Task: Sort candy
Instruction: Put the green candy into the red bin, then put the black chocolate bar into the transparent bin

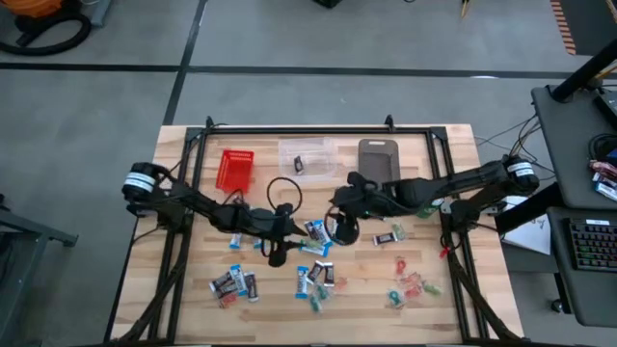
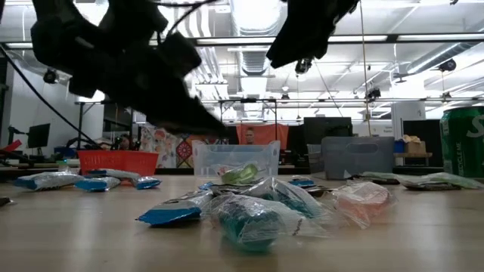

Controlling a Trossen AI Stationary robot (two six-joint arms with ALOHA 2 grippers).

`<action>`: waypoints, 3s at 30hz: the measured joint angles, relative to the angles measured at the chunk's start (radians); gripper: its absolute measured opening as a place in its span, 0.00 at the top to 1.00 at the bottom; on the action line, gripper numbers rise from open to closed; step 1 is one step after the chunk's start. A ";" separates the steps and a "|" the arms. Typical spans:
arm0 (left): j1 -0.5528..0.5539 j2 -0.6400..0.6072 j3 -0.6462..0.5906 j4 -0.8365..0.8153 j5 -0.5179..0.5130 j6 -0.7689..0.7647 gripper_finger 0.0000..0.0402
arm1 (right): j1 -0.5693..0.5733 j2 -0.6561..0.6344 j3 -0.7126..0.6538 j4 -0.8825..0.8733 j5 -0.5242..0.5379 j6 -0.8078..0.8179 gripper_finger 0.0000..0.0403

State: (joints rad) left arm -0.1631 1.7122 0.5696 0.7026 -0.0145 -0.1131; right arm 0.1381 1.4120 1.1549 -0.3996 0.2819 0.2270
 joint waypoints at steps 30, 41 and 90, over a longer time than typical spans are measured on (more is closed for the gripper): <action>-0.001 0.112 0.051 0.003 -0.046 -0.037 0.98 | 0.056 0.003 -0.074 -0.007 0.060 0.087 0.58; 0.018 -0.261 0.051 -0.445 -0.135 -0.047 1.00 | 0.056 0.003 -0.146 0.062 0.060 0.122 0.58; 0.278 -0.683 0.051 -1.402 -0.659 -0.549 0.72 | 0.062 0.003 -0.153 0.166 -0.056 0.299 0.58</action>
State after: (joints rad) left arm 0.1148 1.0294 0.6205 -0.6989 -0.6732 -0.6622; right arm 0.2005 1.4155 1.0016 -0.2338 0.2259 0.5256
